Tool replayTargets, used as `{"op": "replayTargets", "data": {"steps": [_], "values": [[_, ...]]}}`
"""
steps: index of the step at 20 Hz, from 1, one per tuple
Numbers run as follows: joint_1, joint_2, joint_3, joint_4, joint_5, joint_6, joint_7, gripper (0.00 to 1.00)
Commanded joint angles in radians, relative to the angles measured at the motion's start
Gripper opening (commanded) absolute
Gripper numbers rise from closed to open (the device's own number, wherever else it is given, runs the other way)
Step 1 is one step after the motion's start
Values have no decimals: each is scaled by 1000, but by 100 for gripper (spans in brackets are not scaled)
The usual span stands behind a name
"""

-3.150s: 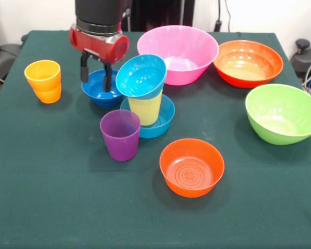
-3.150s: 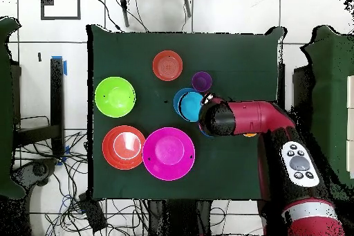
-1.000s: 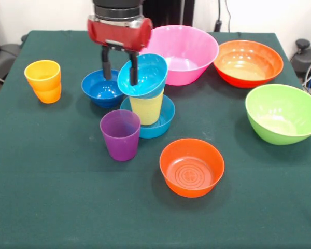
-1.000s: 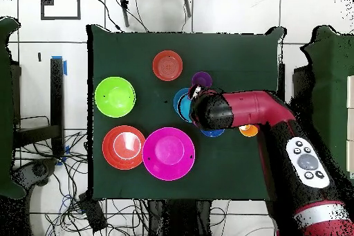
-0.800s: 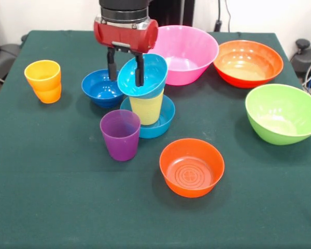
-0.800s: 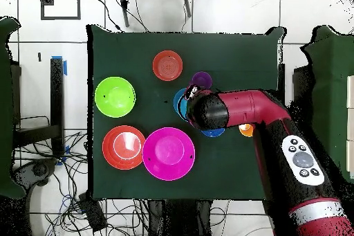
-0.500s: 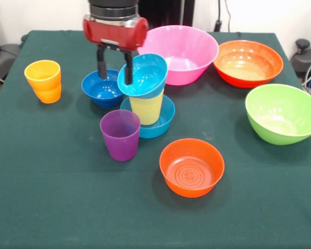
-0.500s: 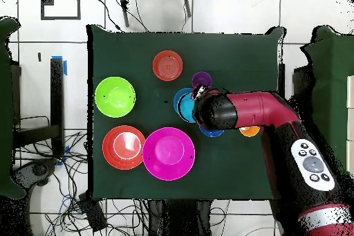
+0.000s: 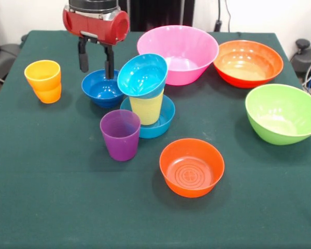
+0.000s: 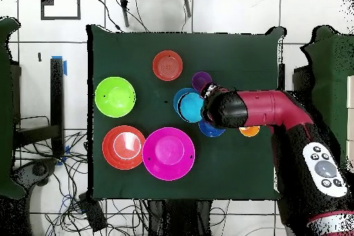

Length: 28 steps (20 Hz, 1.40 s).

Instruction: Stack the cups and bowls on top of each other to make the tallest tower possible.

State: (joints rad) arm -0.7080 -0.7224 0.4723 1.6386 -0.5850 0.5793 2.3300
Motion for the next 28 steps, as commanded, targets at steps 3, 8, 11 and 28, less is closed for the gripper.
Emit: {"op": "replayTargets", "data": {"steps": [3, 8, 11, 28], "values": [[77, 48, -31, -52, -54, 63, -80, 100], [92, 69, -54, -58, -69, 23, -61, 100], [96, 73, -65, -51, -67, 8, -50, 100], [118, 133, -102, -99, -76, -38, -19, 100]]}}
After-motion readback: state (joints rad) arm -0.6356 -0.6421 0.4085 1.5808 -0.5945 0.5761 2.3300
